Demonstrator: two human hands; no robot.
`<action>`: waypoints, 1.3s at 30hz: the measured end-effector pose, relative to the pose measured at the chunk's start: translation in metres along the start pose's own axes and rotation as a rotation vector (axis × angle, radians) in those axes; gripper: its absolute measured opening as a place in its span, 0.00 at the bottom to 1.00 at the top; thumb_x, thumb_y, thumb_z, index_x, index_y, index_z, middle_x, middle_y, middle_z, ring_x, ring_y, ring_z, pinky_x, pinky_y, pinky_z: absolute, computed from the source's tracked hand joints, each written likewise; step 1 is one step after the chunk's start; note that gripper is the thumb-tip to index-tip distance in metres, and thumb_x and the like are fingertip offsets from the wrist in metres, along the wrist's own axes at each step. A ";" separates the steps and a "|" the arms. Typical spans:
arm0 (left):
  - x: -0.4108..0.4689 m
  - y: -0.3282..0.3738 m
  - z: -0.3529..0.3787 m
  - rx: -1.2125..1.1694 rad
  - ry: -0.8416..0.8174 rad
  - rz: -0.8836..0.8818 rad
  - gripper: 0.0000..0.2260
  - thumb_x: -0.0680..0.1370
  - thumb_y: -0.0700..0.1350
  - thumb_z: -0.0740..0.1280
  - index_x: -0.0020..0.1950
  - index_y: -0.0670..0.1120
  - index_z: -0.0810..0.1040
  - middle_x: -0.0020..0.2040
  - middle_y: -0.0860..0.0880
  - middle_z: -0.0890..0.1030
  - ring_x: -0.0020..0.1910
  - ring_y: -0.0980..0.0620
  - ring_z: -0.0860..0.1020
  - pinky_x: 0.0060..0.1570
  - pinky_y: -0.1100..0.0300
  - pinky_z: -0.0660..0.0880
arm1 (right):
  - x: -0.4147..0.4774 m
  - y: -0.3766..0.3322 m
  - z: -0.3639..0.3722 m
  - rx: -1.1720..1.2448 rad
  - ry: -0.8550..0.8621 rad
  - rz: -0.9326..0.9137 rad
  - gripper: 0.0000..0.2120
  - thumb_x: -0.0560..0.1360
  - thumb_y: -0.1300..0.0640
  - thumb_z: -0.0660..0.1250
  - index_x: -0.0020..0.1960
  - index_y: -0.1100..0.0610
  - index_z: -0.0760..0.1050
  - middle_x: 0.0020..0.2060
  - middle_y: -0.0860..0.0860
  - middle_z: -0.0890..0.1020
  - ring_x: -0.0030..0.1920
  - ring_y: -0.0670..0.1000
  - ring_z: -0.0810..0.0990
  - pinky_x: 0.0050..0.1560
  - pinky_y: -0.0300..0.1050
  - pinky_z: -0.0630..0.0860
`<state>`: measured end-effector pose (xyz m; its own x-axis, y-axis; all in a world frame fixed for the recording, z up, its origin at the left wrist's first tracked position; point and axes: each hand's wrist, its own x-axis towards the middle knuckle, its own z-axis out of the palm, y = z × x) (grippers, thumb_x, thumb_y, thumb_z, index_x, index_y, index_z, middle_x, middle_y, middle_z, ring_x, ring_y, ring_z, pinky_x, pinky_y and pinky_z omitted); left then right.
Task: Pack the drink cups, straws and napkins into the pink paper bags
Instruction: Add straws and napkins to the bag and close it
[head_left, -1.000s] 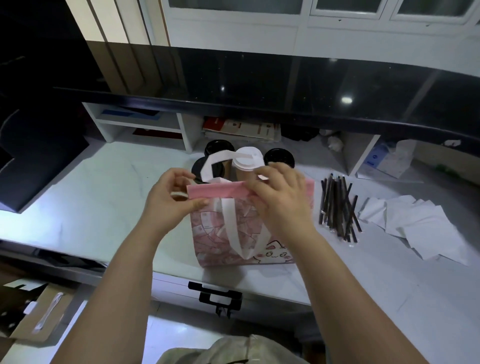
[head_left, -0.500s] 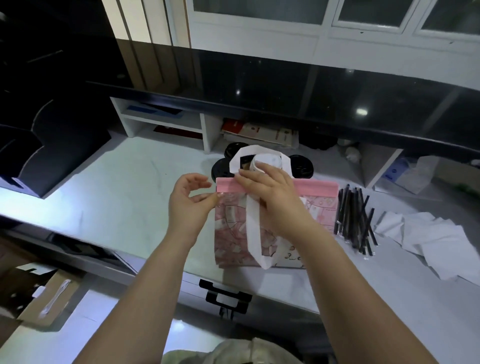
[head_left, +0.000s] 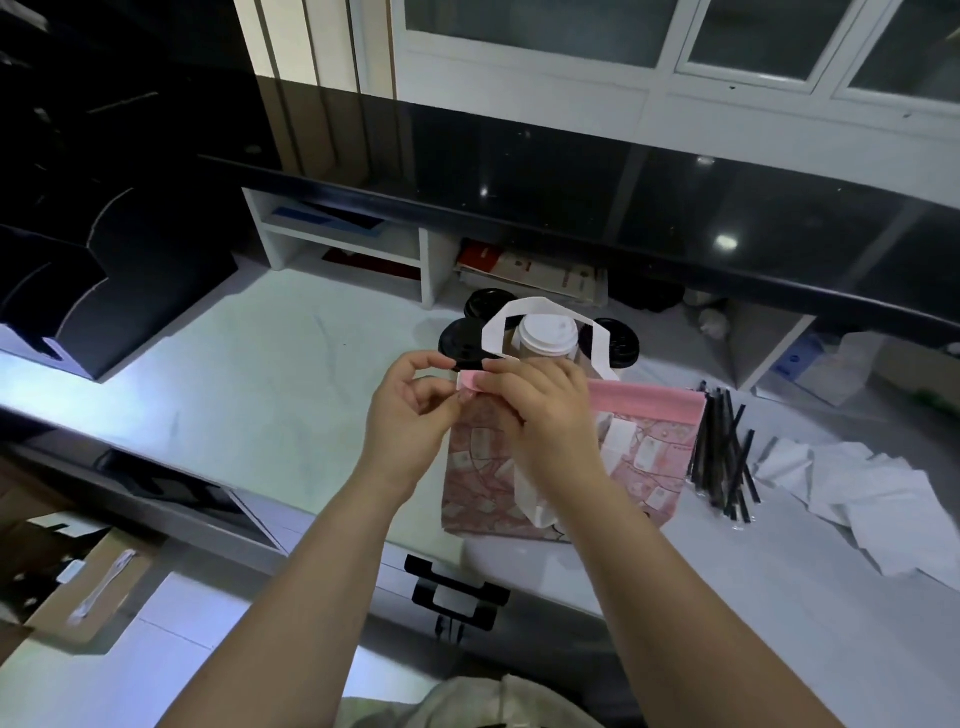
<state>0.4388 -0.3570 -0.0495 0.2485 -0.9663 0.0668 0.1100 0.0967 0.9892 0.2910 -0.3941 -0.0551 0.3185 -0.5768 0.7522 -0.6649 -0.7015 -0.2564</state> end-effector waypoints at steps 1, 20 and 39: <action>0.000 -0.001 -0.001 0.013 -0.004 0.003 0.13 0.75 0.31 0.70 0.51 0.47 0.74 0.34 0.46 0.81 0.36 0.52 0.78 0.43 0.61 0.77 | 0.001 0.000 -0.001 0.017 -0.012 -0.001 0.07 0.74 0.56 0.67 0.46 0.55 0.84 0.47 0.48 0.85 0.47 0.52 0.82 0.53 0.50 0.71; -0.004 0.010 0.000 0.301 -0.127 0.098 0.20 0.74 0.31 0.71 0.55 0.53 0.72 0.31 0.47 0.75 0.37 0.48 0.81 0.42 0.66 0.76 | 0.074 0.025 -0.032 0.102 -0.368 0.621 0.11 0.78 0.65 0.56 0.51 0.53 0.73 0.48 0.49 0.82 0.43 0.53 0.81 0.42 0.55 0.81; 0.015 0.009 0.017 0.678 -0.123 0.468 0.15 0.75 0.35 0.67 0.54 0.53 0.81 0.53 0.56 0.76 0.52 0.60 0.76 0.48 0.64 0.75 | 0.017 0.051 -0.060 0.024 -0.289 0.173 0.09 0.69 0.52 0.75 0.44 0.56 0.81 0.42 0.48 0.81 0.44 0.55 0.76 0.45 0.54 0.75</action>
<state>0.4276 -0.3749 -0.0376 0.0130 -0.8848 0.4658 -0.5919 0.3686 0.7168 0.2217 -0.4145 -0.0189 0.3831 -0.7805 0.4940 -0.7109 -0.5906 -0.3818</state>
